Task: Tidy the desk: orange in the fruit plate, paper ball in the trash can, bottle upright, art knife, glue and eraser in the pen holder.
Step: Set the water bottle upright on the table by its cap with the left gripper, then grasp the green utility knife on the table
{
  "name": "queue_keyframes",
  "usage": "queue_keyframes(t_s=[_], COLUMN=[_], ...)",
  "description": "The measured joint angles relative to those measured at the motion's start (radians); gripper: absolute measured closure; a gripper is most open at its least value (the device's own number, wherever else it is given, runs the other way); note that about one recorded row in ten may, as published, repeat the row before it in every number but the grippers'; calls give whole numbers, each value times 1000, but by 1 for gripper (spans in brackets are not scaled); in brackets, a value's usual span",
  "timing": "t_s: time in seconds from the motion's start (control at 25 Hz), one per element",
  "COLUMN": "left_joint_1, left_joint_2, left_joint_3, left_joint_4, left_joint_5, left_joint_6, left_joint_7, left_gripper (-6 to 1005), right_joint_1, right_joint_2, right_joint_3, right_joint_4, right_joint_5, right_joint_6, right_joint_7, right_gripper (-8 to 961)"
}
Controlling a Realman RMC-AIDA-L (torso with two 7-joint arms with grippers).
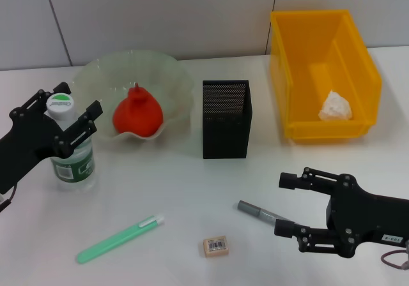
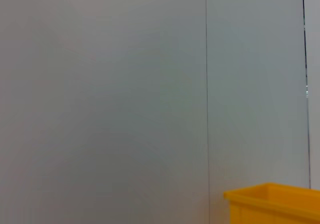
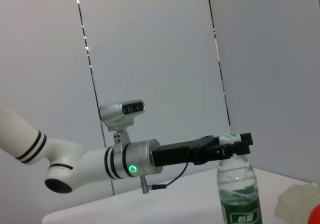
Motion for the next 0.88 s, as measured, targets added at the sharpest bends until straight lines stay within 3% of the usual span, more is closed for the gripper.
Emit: queue_keyframes(t_s=[0.04, 0.12, 0.32, 0.52, 0.6, 0.8, 0.84, 0.88], left_joint_1=[0, 0, 23, 75, 102, 157, 169, 191], left_joint_2=[0, 0, 4, 7, 7, 8, 8, 8], left_joint_3=[-1, -1, -22, -32, -33, -19, -12, 20], left_joint_4=[0, 0, 21, 41, 46, 51, 51, 51], left_joint_5=[0, 0, -22, -57, -60, -52, -49, -43], left_joint_6=[5, 8, 87, 138, 186, 291, 309, 356], left_joint_7=[0, 0, -5, -7, -7, -4, -4, -5], left_gripper=[555, 379, 205, 207, 207, 209, 210, 210], right_joint_1=[0, 0, 0, 0, -4, -7, -9, -9], right_joint_2=[0, 0, -2, -11, -28, -47, -60, -60], right_joint_3=[0, -1, 0, 6, 7, 8, 9, 9], right_joint_4=[0, 0, 1, 11, 12, 12, 12, 12], right_joint_5=[0, -1, -1, -1, -5, -30, -42, -42], right_joint_6=[0, 0, 0, 12, 40, 51, 49, 49], right_joint_7=[1, 4, 11, 36, 48, 75, 97, 97], right_gripper=[175, 174, 174, 174, 175, 175, 175, 175])
